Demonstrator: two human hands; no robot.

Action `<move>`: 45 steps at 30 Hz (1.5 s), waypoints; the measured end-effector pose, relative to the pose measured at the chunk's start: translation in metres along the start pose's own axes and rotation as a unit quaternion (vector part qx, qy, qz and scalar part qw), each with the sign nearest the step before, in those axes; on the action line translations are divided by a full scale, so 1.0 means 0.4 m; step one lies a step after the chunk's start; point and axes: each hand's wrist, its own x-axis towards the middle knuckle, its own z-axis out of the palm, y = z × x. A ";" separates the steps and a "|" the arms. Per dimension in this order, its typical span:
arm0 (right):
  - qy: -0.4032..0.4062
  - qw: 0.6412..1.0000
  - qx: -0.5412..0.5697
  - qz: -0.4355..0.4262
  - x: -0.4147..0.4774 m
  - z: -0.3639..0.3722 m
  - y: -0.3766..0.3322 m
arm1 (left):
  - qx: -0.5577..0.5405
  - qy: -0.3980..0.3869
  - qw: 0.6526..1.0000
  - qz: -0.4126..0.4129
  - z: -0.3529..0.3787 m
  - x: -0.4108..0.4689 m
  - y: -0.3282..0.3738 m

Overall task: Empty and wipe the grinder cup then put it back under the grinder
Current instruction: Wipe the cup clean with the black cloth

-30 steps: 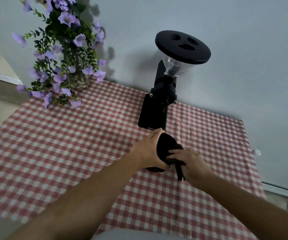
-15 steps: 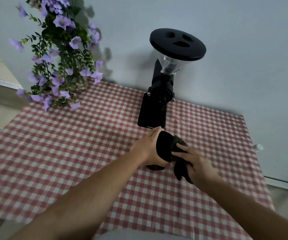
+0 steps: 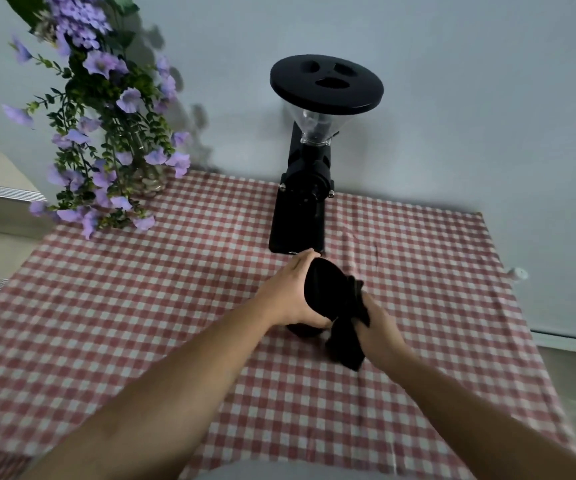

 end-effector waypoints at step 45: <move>-0.019 0.984 0.119 0.128 0.017 -0.076 0.032 | 0.121 -0.192 0.972 -0.062 -0.048 0.047 0.041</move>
